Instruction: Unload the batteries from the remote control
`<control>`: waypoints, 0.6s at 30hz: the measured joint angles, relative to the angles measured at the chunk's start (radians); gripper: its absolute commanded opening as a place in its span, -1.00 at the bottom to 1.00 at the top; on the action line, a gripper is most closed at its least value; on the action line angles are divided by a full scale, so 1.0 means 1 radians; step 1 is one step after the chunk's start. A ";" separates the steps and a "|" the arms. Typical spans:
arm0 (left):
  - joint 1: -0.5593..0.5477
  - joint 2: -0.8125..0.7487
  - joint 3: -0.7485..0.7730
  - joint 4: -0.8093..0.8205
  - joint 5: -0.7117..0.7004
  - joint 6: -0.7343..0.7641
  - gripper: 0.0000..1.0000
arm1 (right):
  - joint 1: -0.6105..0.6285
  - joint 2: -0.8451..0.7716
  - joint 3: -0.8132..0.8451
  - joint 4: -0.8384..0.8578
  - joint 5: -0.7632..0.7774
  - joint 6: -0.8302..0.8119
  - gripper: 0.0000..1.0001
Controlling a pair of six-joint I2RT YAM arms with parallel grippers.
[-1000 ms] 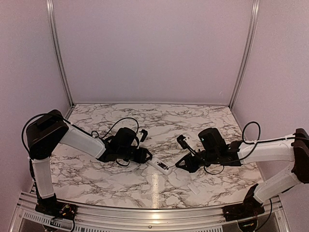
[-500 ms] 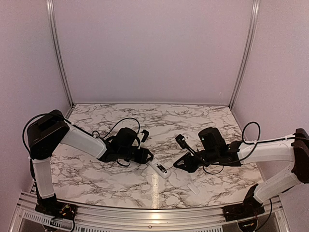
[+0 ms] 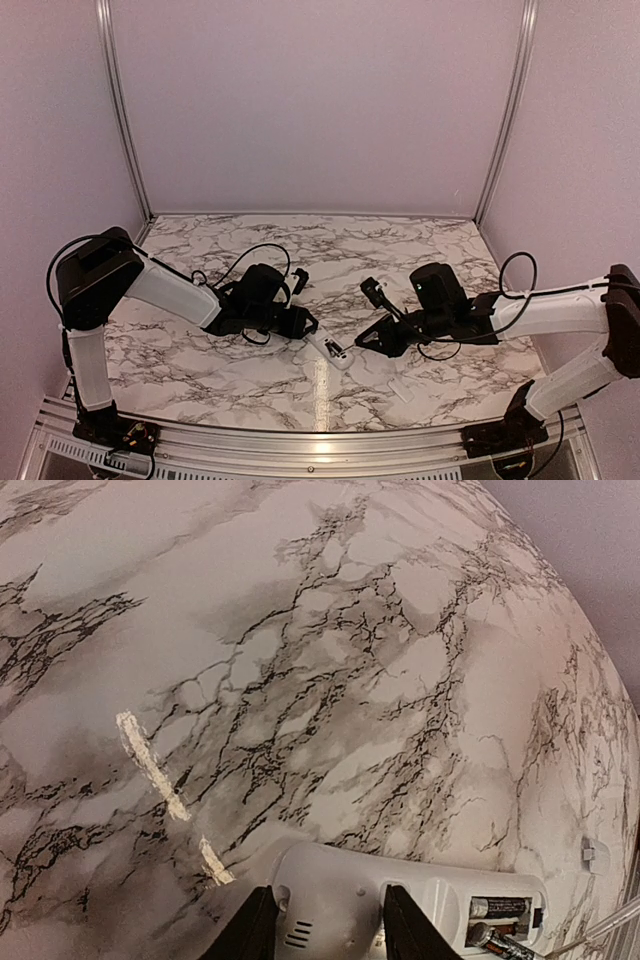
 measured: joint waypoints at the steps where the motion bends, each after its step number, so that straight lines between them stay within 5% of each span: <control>1: 0.000 0.000 0.000 0.000 0.000 0.000 -0.22 | 0.000 0.001 0.000 0.001 -0.002 0.002 -1.00; 18: -0.002 0.000 0.000 -0.001 0.000 0.000 -0.23 | 0.001 0.024 0.000 0.024 -0.006 0.005 -1.00</control>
